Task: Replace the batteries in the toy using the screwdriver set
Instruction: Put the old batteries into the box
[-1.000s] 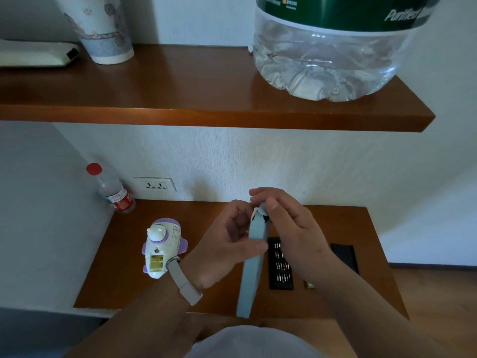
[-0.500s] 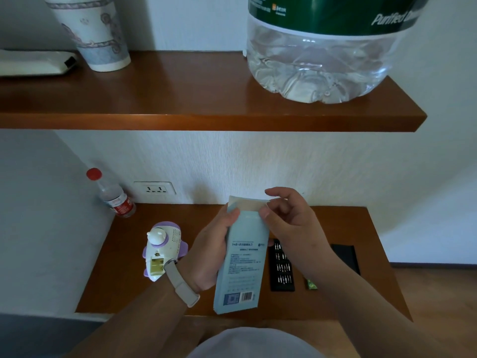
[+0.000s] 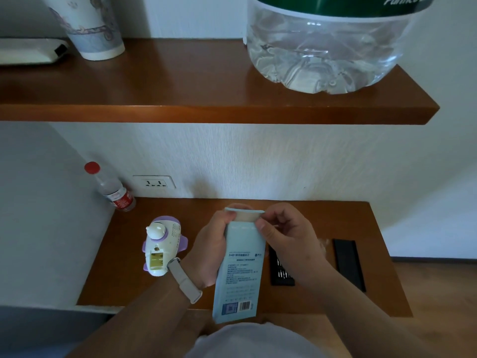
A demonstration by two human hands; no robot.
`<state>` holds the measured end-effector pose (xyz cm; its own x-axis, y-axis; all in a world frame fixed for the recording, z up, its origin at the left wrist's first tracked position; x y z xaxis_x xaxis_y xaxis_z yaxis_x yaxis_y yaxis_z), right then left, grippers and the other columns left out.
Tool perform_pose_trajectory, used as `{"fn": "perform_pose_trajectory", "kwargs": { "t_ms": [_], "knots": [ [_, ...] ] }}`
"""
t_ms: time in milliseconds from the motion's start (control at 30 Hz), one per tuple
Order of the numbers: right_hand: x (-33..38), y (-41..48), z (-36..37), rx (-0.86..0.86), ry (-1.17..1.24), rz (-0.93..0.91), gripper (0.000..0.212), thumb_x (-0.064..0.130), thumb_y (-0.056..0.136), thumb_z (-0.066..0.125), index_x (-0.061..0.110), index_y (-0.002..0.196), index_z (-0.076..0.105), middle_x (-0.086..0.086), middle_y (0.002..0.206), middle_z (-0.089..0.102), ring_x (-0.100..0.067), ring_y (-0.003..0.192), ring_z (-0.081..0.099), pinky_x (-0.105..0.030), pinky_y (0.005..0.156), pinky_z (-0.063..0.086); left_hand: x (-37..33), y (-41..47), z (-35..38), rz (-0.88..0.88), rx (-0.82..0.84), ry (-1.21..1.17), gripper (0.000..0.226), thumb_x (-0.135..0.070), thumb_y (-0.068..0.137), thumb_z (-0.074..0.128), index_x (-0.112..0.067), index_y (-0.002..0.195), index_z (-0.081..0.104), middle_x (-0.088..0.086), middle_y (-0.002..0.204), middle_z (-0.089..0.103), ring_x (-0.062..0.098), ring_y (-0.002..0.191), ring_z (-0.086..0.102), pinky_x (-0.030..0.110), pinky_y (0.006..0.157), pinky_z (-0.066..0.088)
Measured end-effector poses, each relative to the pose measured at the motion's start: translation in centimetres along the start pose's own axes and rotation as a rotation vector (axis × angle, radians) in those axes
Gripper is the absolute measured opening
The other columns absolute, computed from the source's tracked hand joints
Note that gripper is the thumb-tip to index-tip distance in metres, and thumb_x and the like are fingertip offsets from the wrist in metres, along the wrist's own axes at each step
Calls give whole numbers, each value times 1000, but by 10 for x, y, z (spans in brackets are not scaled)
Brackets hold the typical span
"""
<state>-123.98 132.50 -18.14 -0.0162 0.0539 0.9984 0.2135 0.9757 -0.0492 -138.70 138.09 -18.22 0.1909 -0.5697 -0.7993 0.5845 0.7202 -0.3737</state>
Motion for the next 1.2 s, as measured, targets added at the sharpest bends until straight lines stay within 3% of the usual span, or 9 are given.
{"fn": "perform_pose_trajectory", "kwargs": {
  "t_ms": [133,233,333,500,567,800,900,1067,1200],
  "knots": [
    [-1,3,0,24,116,44,21,5,90,64,15,107,57,10,77,62,-9,74,65,-31,47,50,2,1,1,-53,46,-8,43,-45,83,49,-13,109,61,23,89,63,39,76,63,41,69,53],
    [2,4,0,41,83,31,13,9,95,59,14,105,64,1,82,65,-10,72,64,-33,46,51,0,3,0,-61,48,5,50,-58,81,57,-16,106,65,24,93,63,40,81,62,43,72,53],
    [3,4,0,28,82,39,11,12,97,55,9,101,65,-13,89,65,-12,70,63,-33,46,50,0,4,0,-67,59,5,44,-54,83,52,-17,103,67,23,91,64,39,79,64,42,68,55],
    [5,5,-4,88,110,69,6,5,97,53,3,98,58,-11,87,62,-12,74,66,-30,48,50,3,3,2,-31,117,-52,29,-35,80,56,-15,99,66,19,91,66,33,75,66,47,75,52],
    [4,5,-6,99,111,76,5,4,96,53,4,96,59,-12,89,61,-13,76,65,-29,50,50,4,3,2,-11,132,-51,36,-33,74,61,-12,103,61,17,92,66,31,77,66,47,73,55],
    [-2,8,-8,124,31,79,16,7,97,54,13,97,69,-7,92,66,-18,82,65,-33,58,53,7,3,2,-20,134,-86,35,-33,76,59,-12,104,58,16,92,66,29,78,65,47,72,56],
    [-4,6,-7,151,31,41,22,2,96,52,15,91,69,-4,90,64,-19,79,63,-33,54,53,12,2,-2,-10,137,-43,42,-37,72,62,-12,107,58,17,94,64,31,79,64,47,70,55],
    [-1,-1,-7,274,-24,-24,21,2,96,53,19,88,62,6,86,59,-8,73,63,-25,50,51,18,-1,-7,-20,175,-36,45,-26,67,63,-12,109,52,22,93,61,40,73,61,42,61,55],
    [-3,3,-1,271,-10,63,19,6,98,51,17,94,66,5,87,62,-8,75,63,-26,50,51,21,0,-12,-38,163,-88,44,-25,67,63,-12,107,51,21,99,58,38,78,60,45,65,55]
  ]
}}
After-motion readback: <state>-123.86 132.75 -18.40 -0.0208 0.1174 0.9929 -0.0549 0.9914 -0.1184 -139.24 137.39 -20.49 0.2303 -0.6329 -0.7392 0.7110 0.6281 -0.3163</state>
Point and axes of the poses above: each hand's wrist, its own y-axis towards the middle knuckle, its own z-axis out of the palm, x = y × z, the point moved 1 cm from there along y, towards the middle knuckle
